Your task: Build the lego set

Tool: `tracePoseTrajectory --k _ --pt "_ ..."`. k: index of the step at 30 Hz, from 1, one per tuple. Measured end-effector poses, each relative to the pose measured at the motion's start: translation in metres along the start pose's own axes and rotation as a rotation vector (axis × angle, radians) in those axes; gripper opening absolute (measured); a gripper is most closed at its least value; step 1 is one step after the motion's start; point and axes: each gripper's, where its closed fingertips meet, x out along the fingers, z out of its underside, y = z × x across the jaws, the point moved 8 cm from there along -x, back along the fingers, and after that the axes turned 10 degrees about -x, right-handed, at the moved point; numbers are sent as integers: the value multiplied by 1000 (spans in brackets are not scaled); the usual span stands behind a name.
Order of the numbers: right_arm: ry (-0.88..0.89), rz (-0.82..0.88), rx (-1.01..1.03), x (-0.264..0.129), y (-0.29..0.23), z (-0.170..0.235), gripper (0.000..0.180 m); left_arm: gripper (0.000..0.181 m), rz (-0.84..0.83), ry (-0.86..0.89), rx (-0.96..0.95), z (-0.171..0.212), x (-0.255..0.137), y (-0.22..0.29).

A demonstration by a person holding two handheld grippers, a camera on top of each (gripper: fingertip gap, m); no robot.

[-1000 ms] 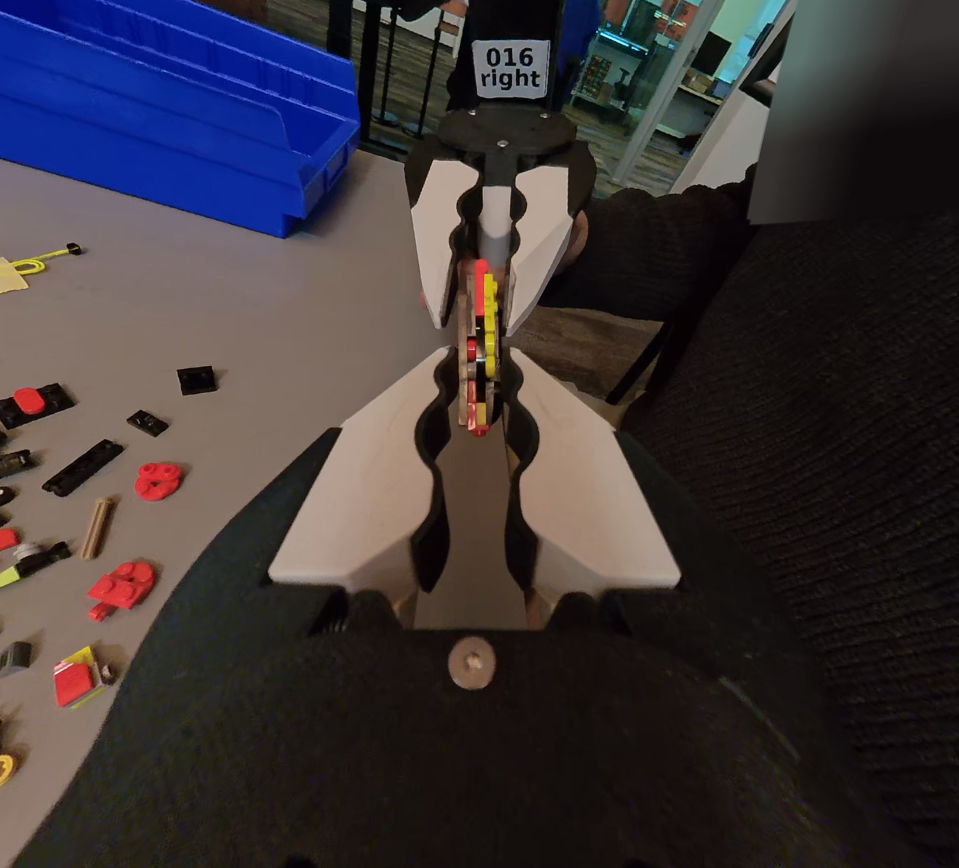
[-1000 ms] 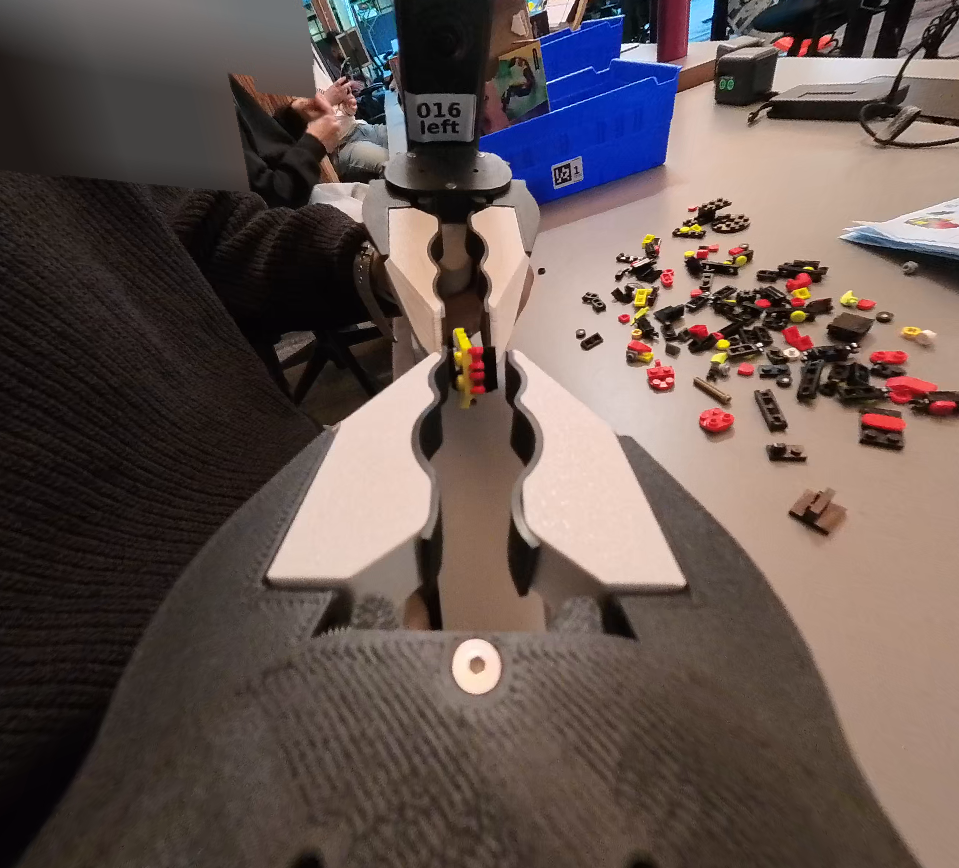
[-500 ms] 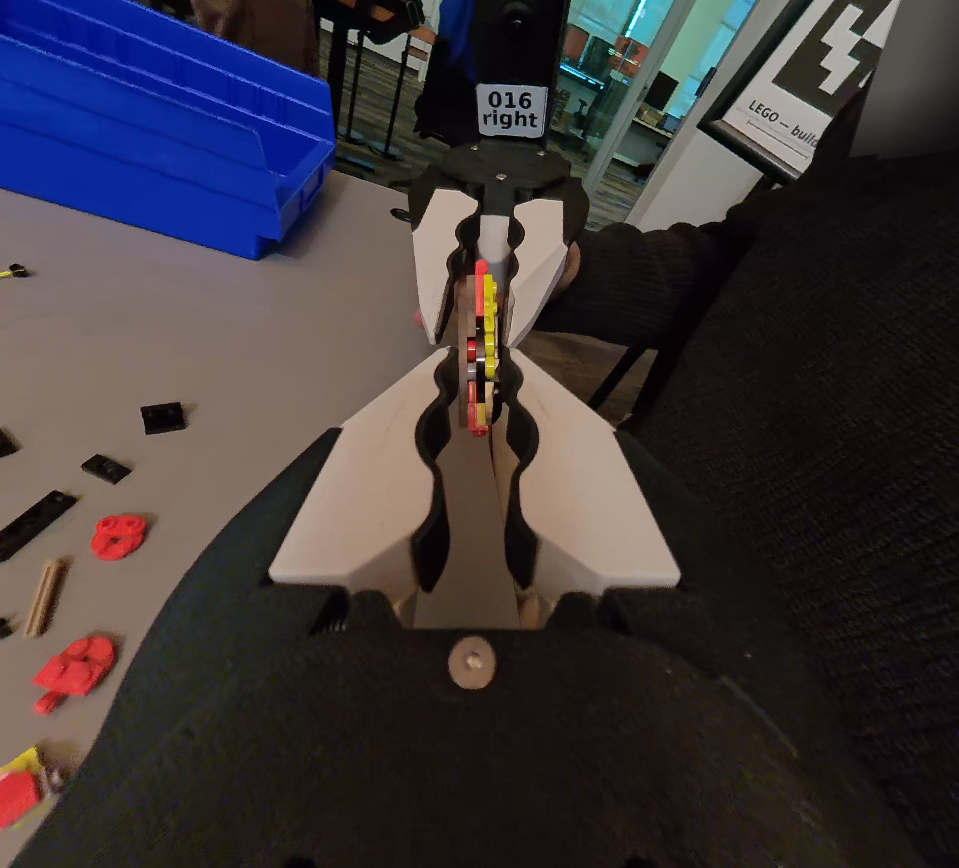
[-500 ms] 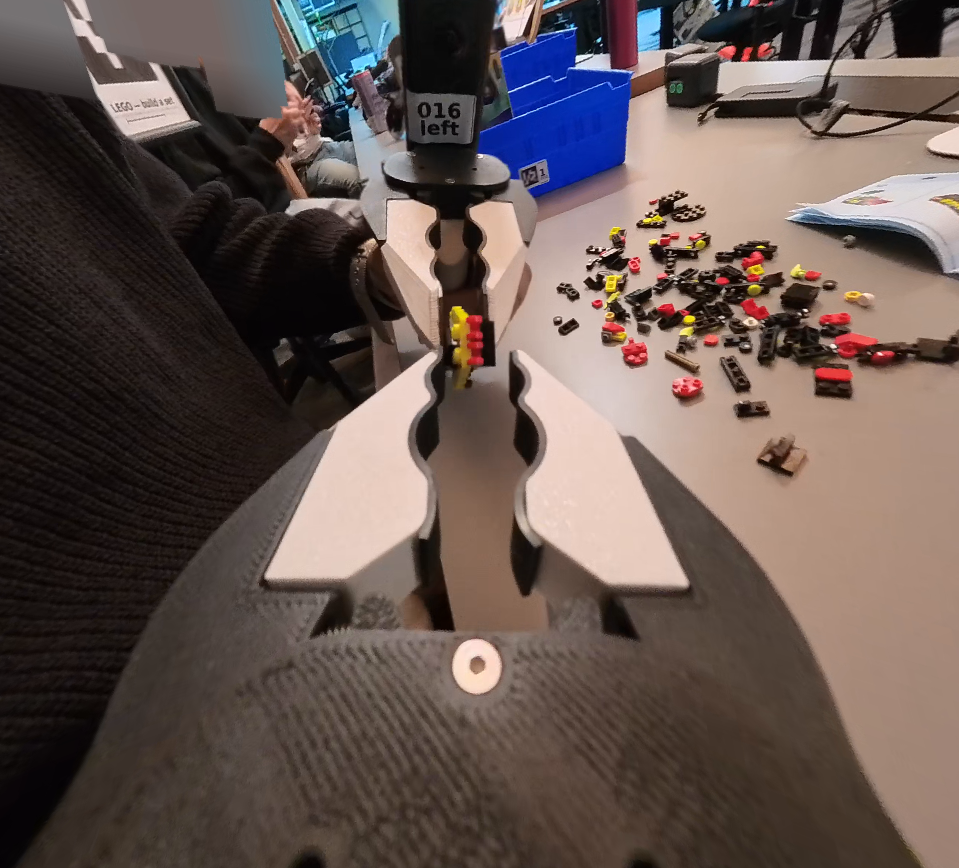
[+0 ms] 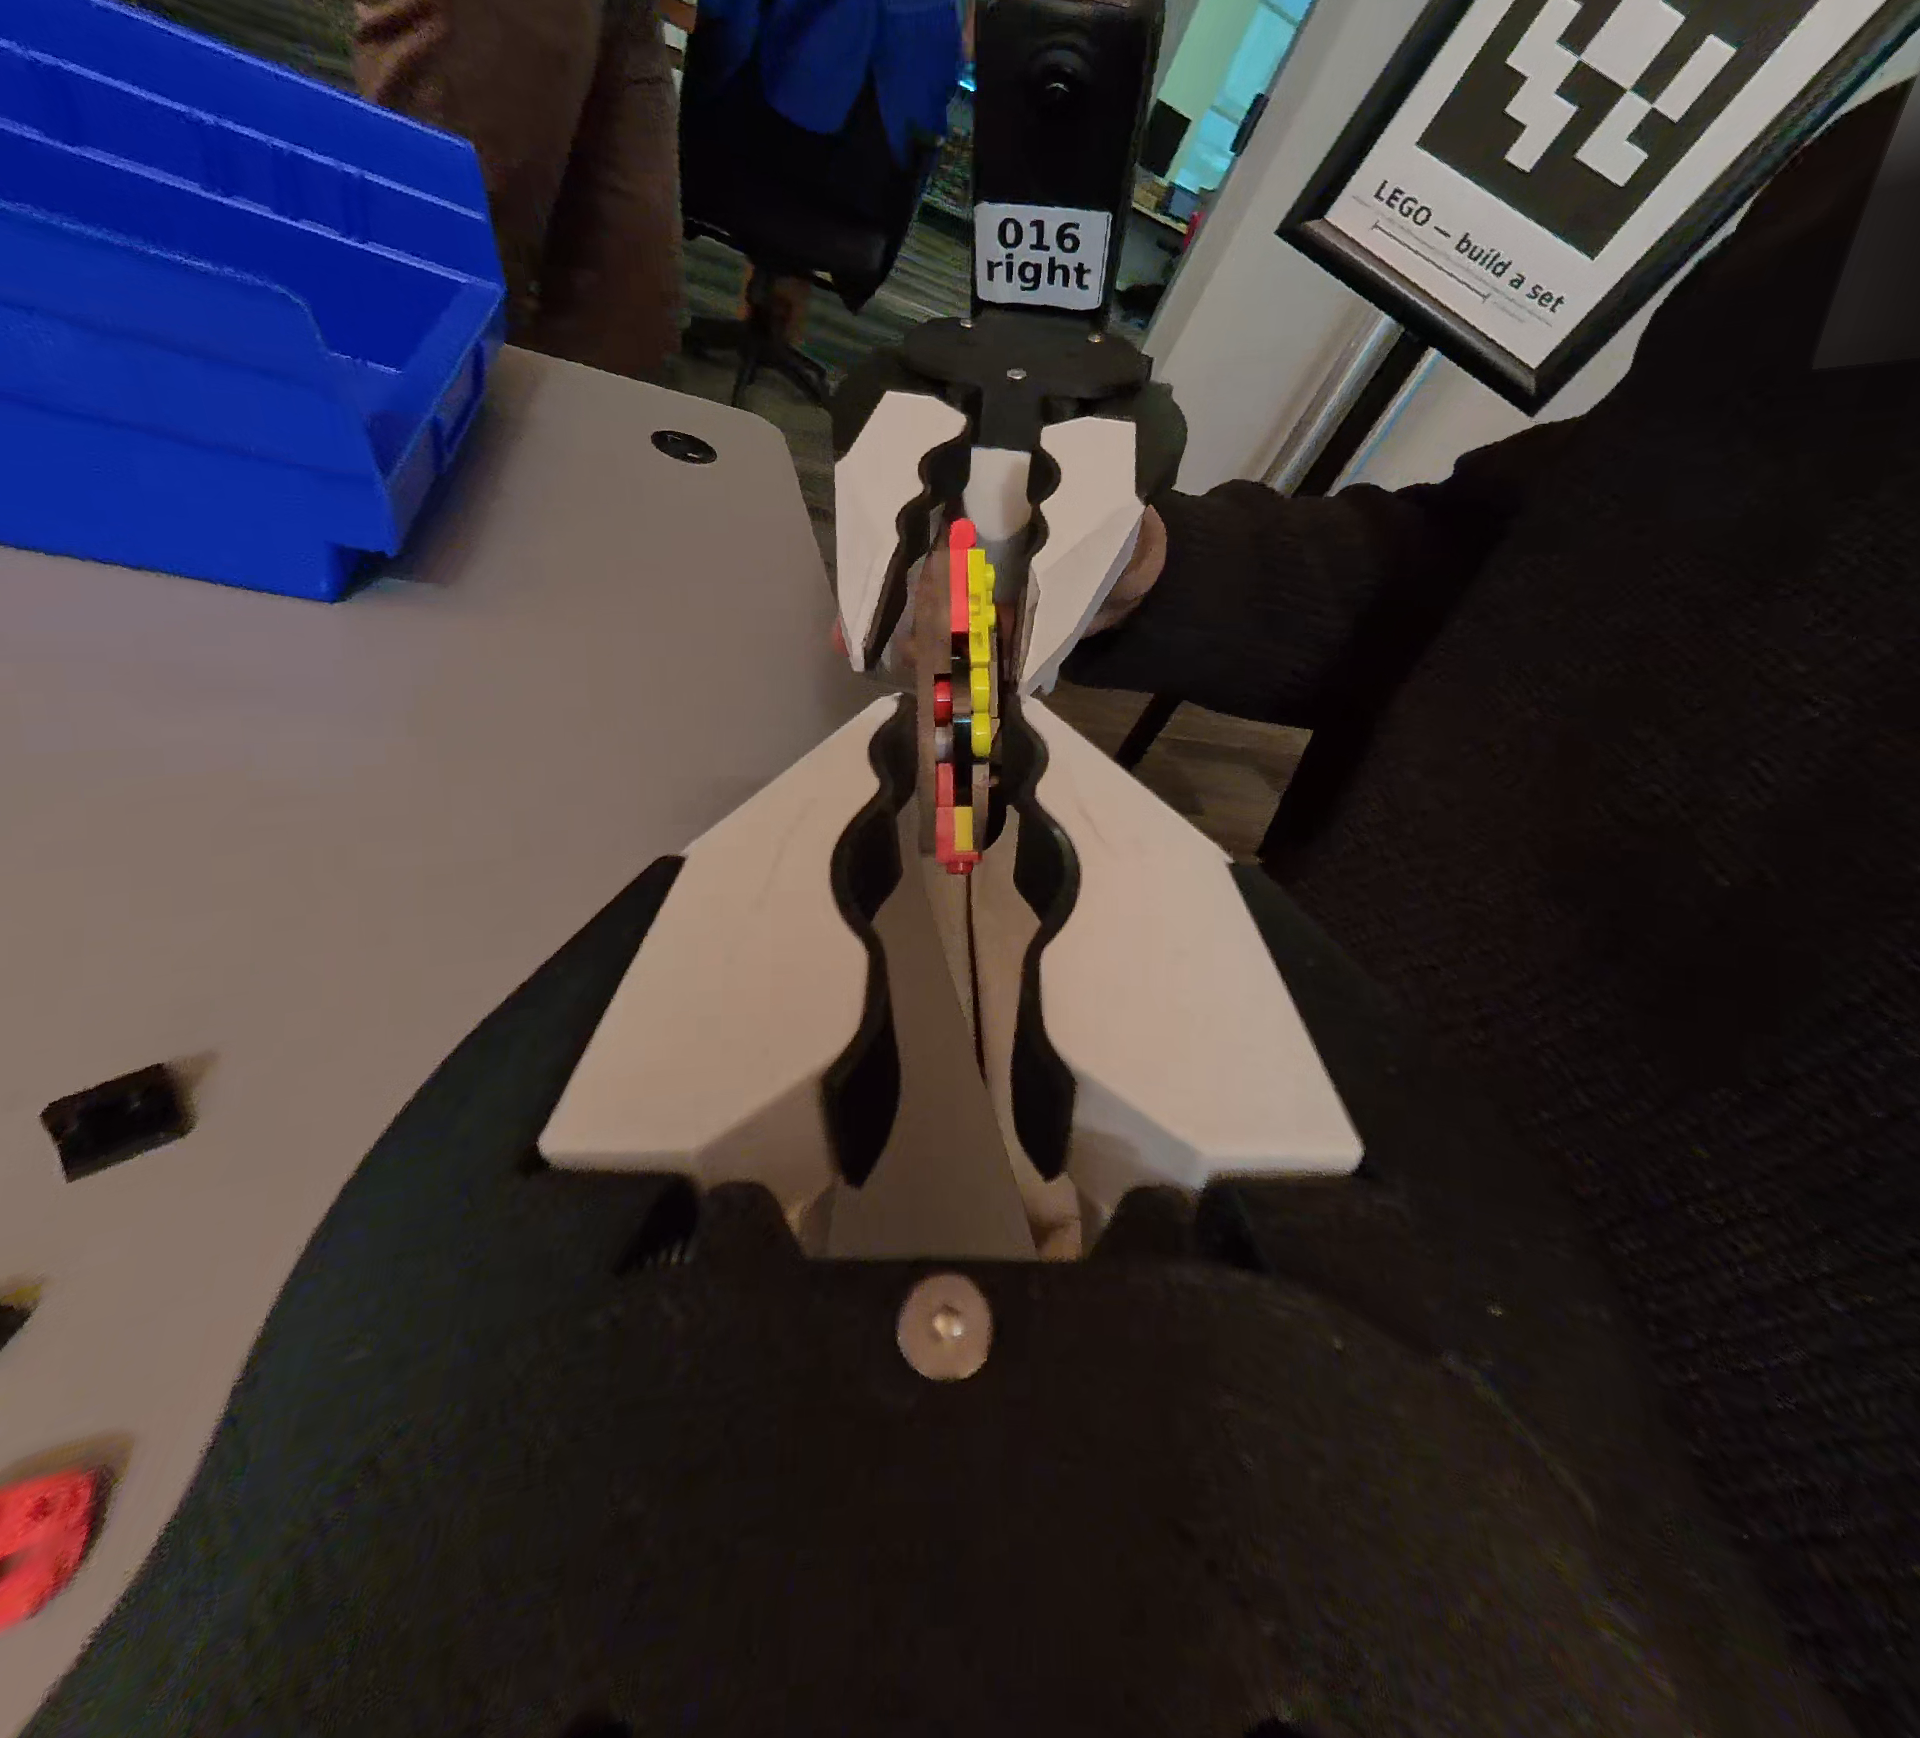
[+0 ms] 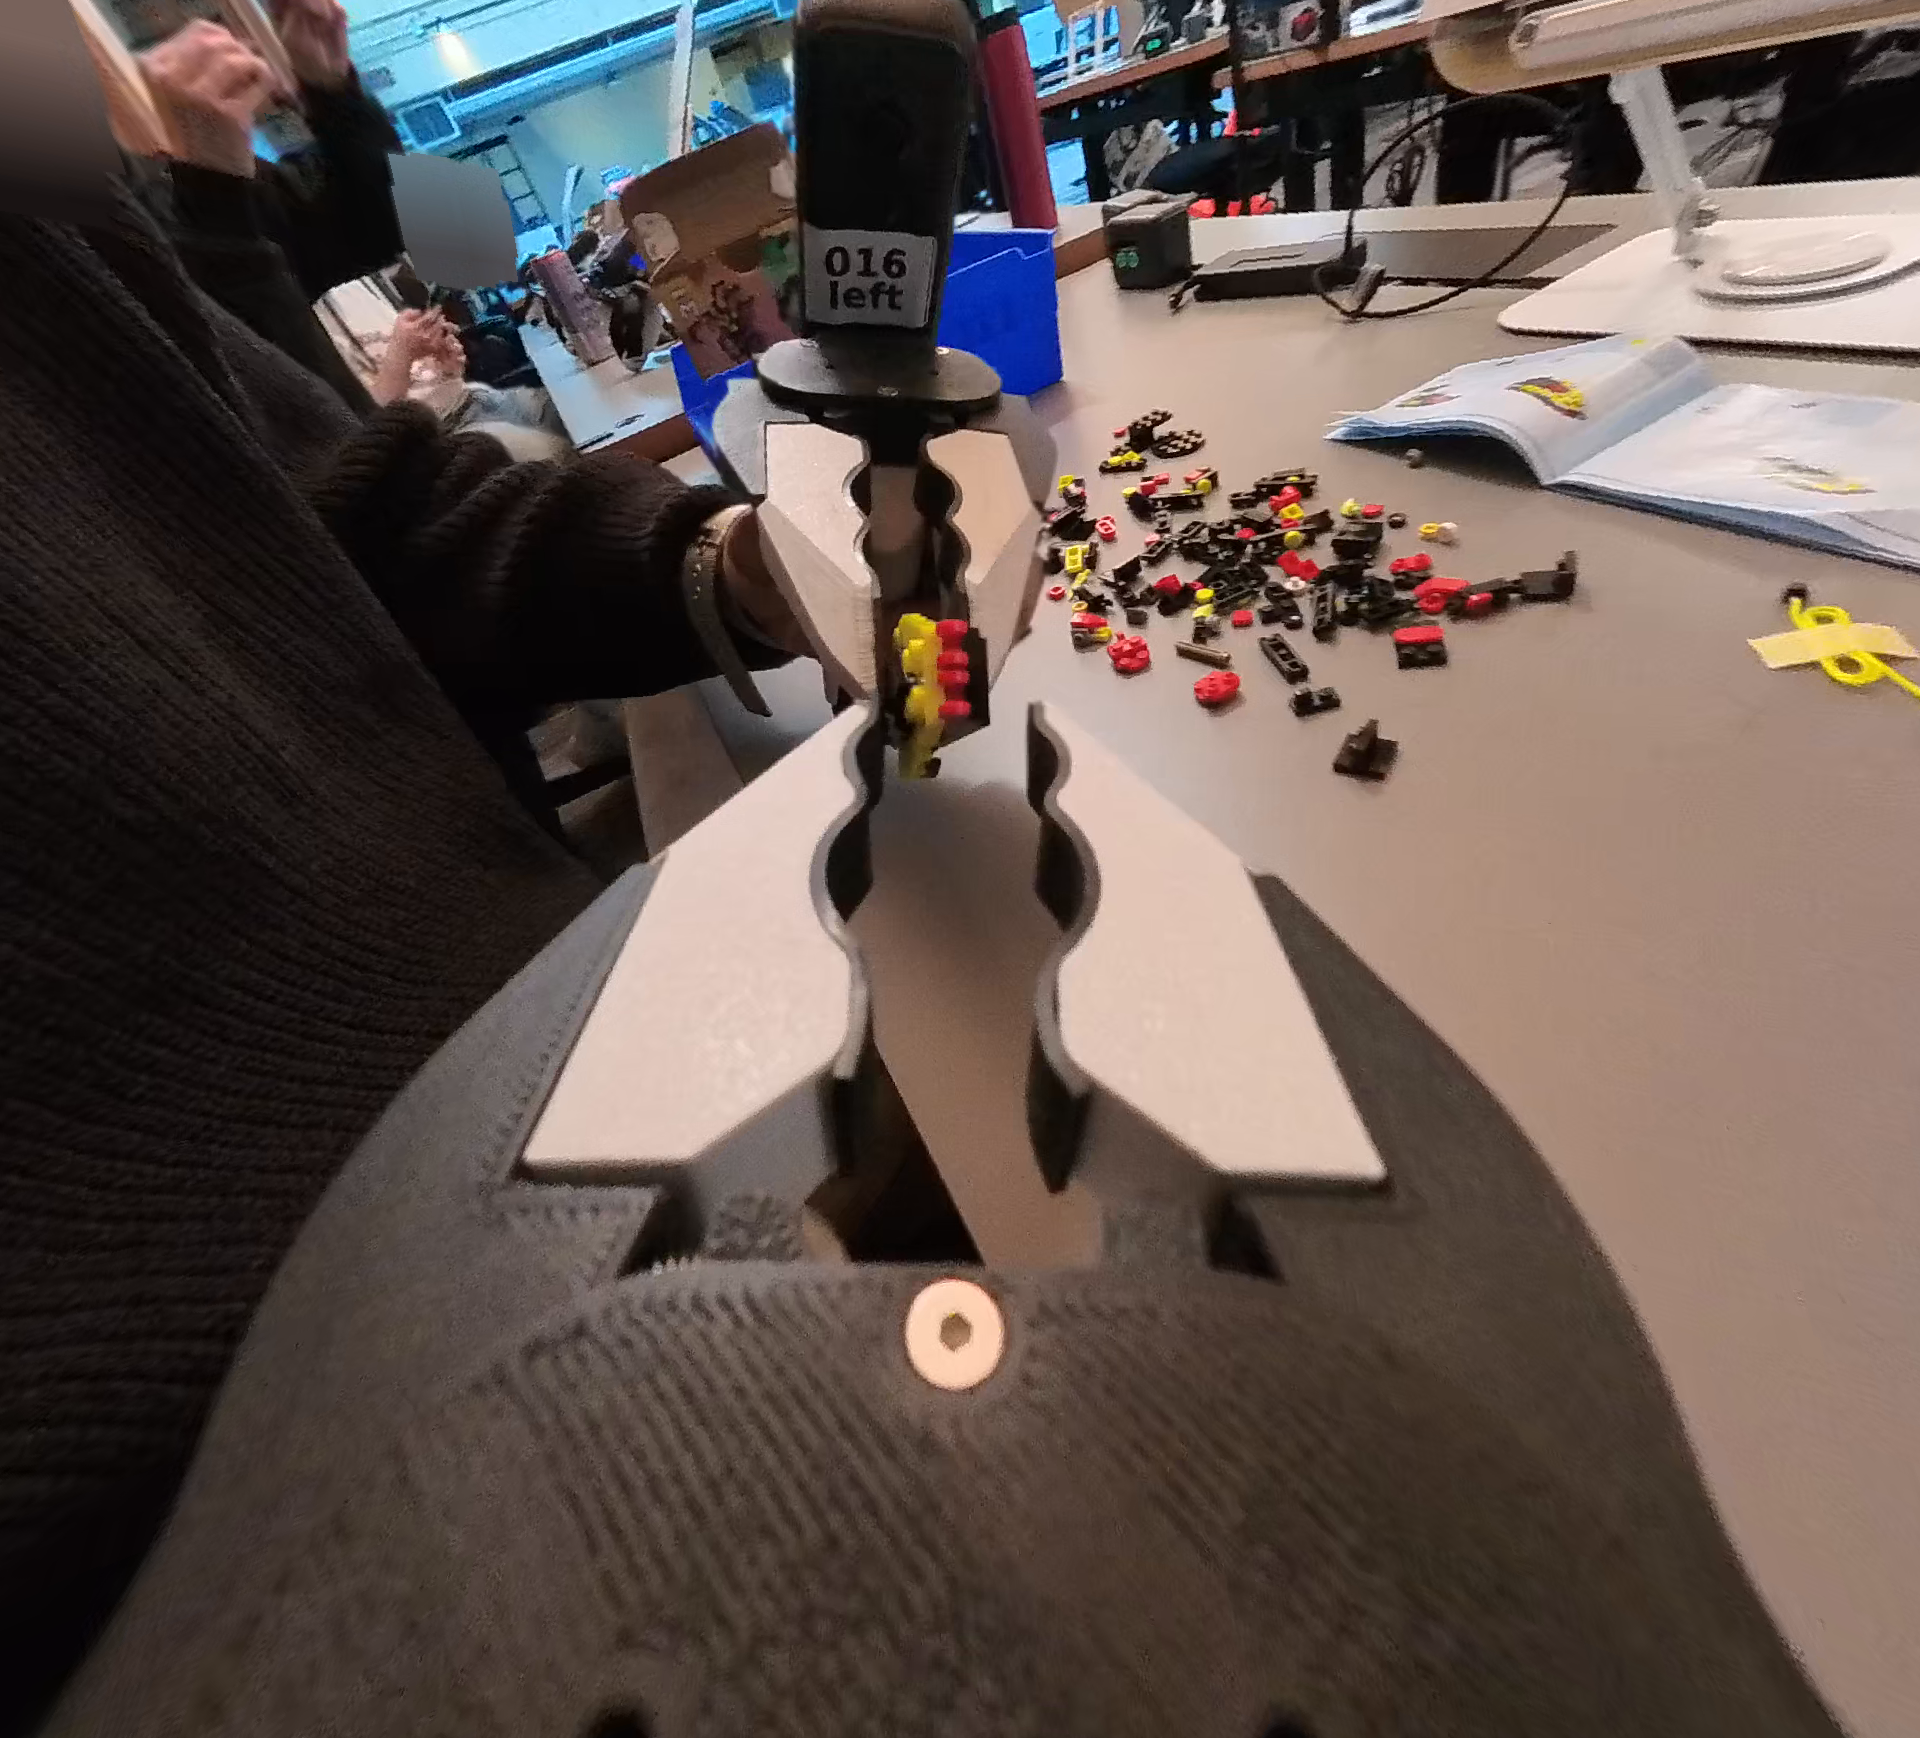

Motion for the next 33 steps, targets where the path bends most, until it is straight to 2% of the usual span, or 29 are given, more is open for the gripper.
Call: tracePoseTrajectory --k 9,12,16,19,25,33 --pt "36 78 15 -20 -1 1 28 12 61 23 -38 -9 13 -7" --pt "125 97 25 -30 1 -6 27 12 101 103 -108 -17 8 -11" --pt "324 153 63 -54 9 -20 26 12 175 304 -235 -32 -14 -22" --pt "360 231 53 -64 16 -23 27 11 136 362 -248 -36 -25 -29" --pt "271 188 81 -39 18 -16 40 11 104 298 -229 -26 -16 -23" --pt "205 109 136 -8 13 -10 43 12 79 281 -240 -17 -9 -15"
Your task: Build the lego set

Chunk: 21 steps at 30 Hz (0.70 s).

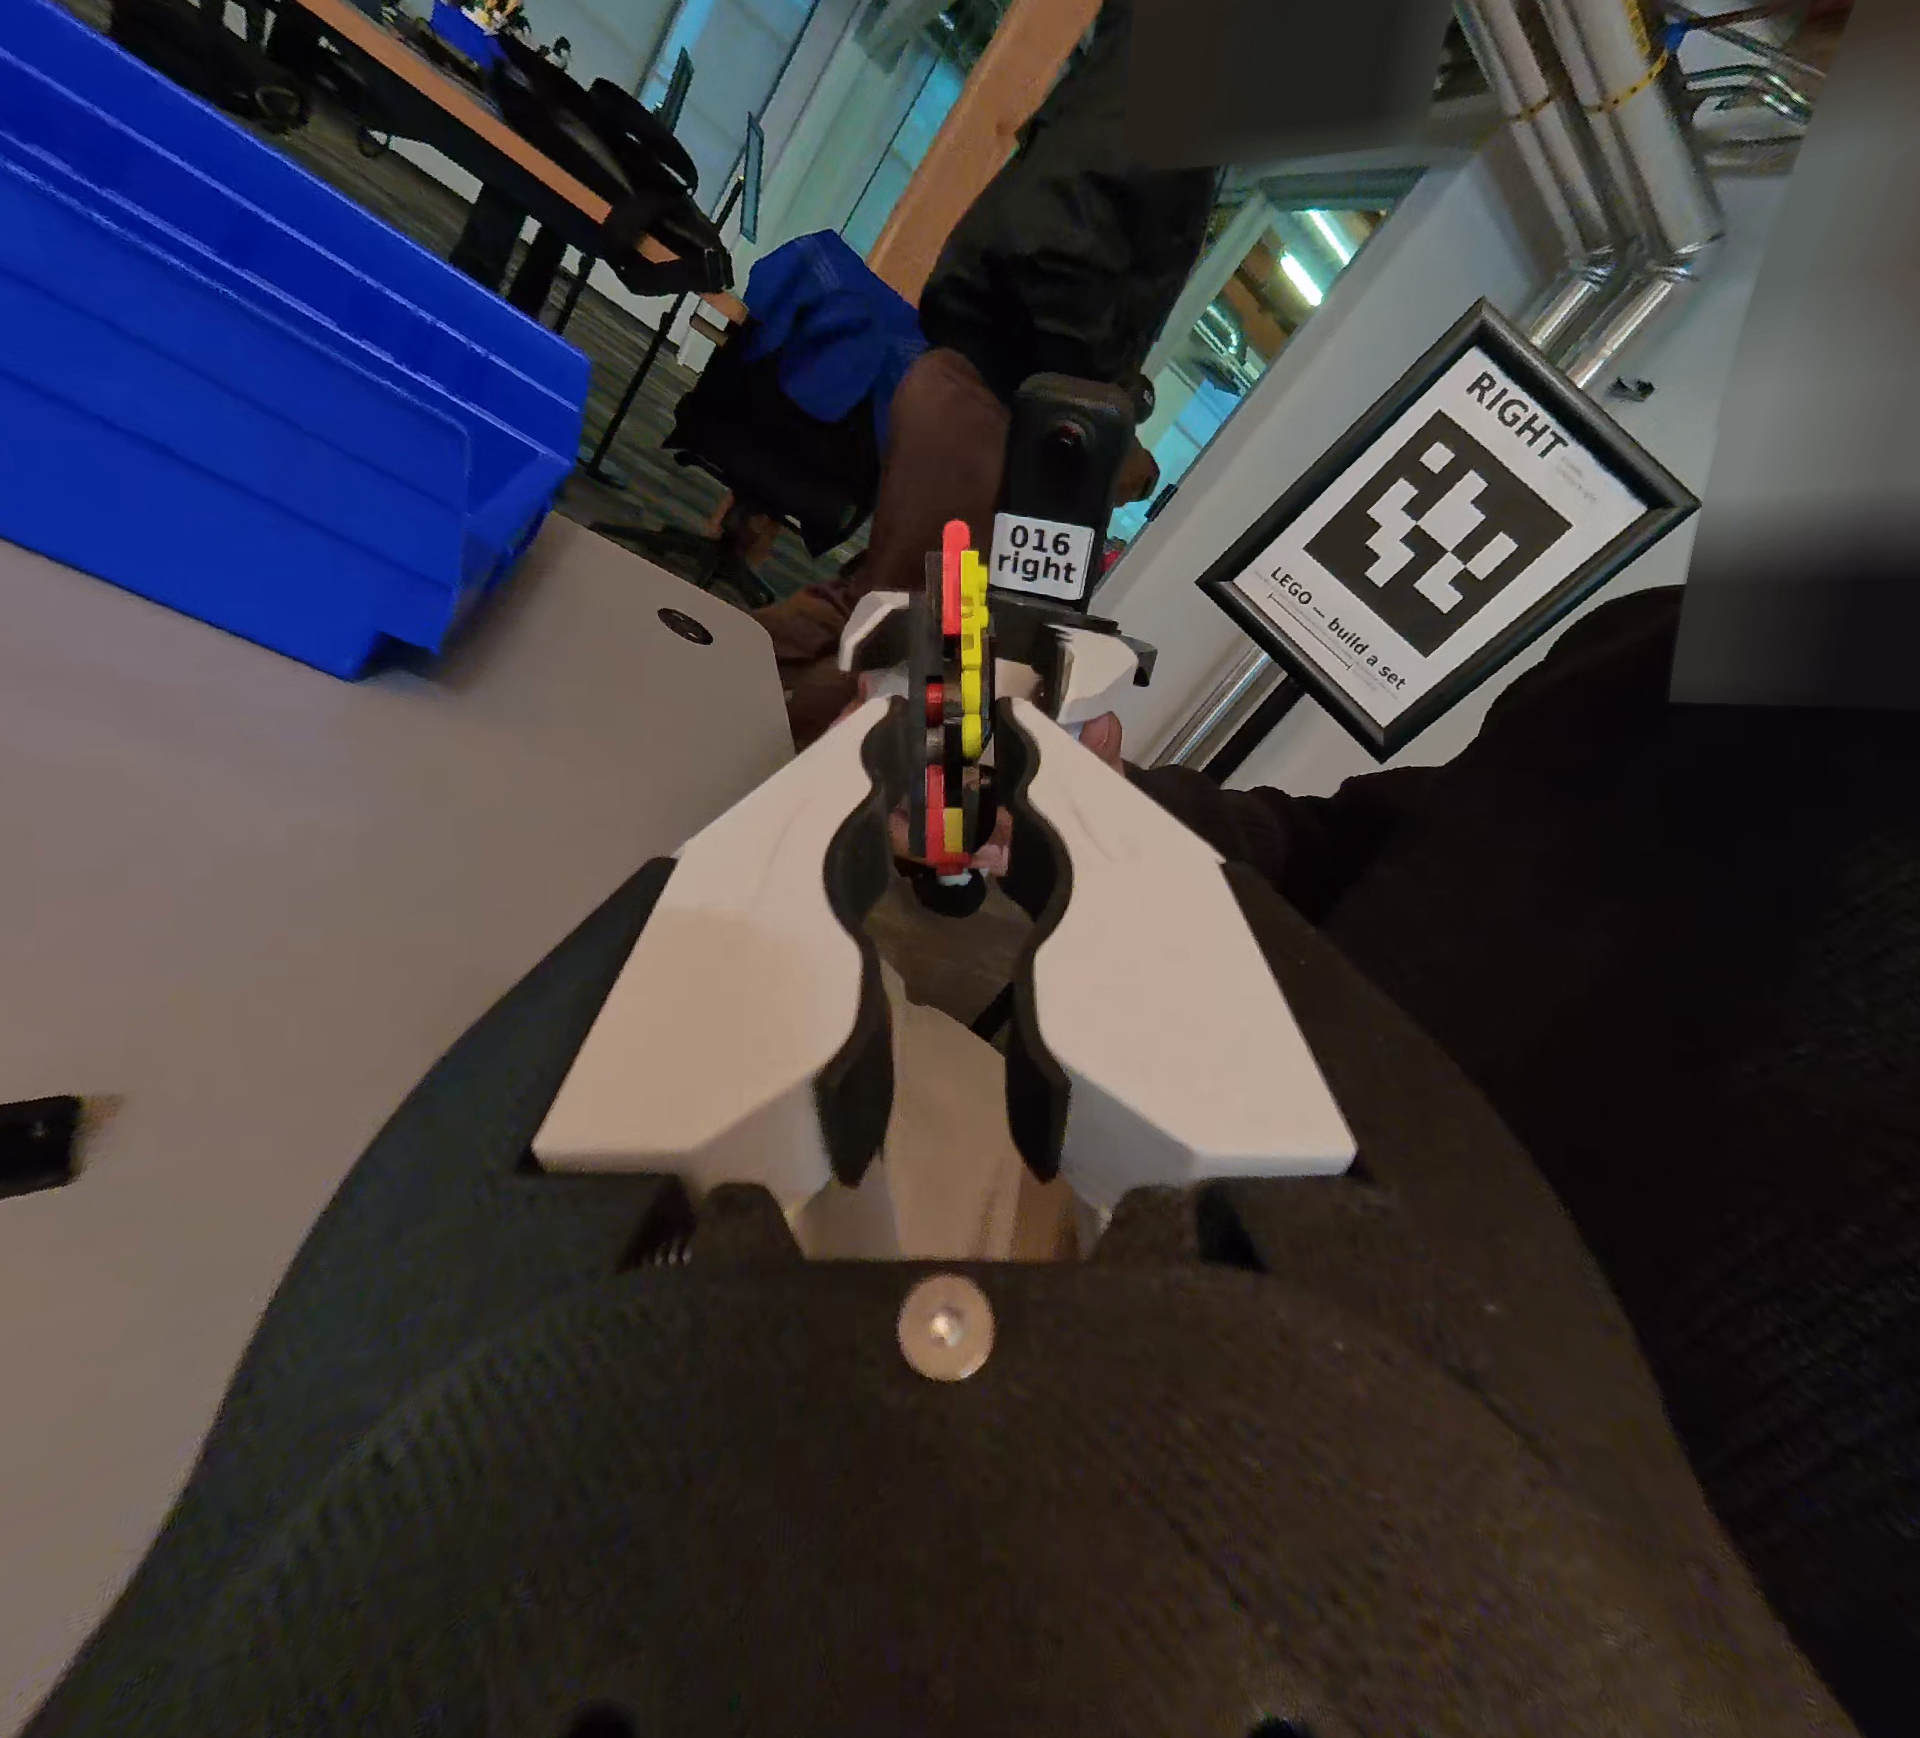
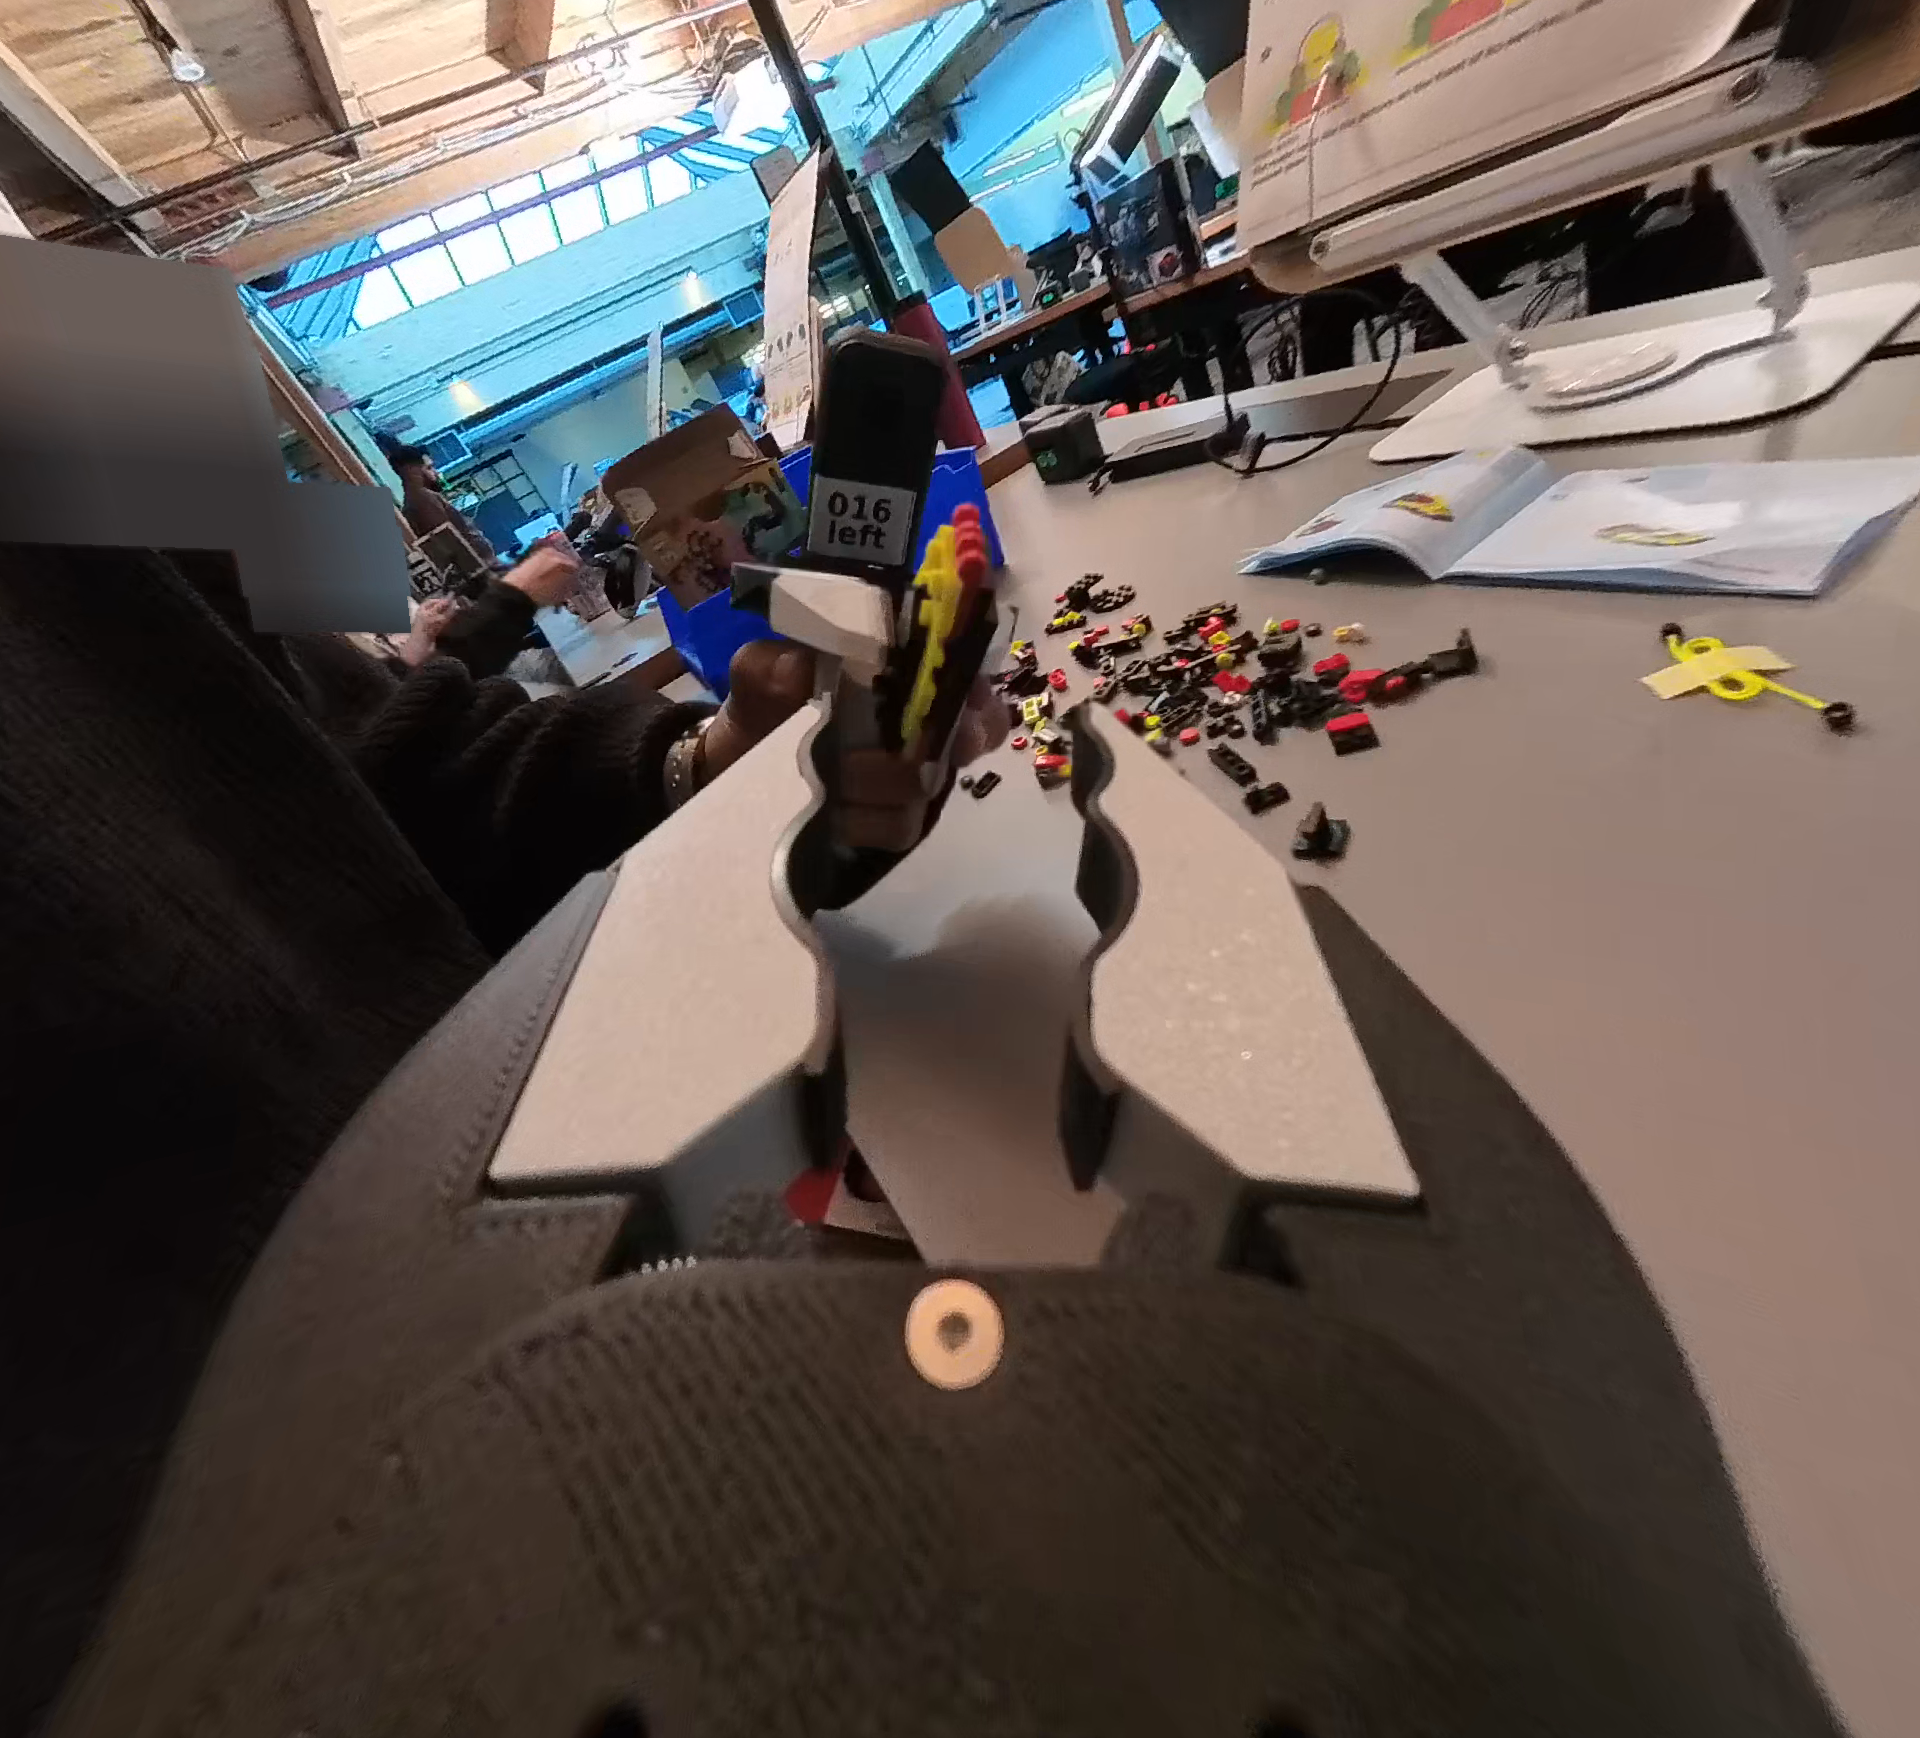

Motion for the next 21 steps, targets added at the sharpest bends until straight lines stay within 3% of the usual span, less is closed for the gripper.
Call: tracePoseTrajectory --k 21 --pt "19 -52 76 4 -1 3 18 12 15 -52 -21 13 11 0"
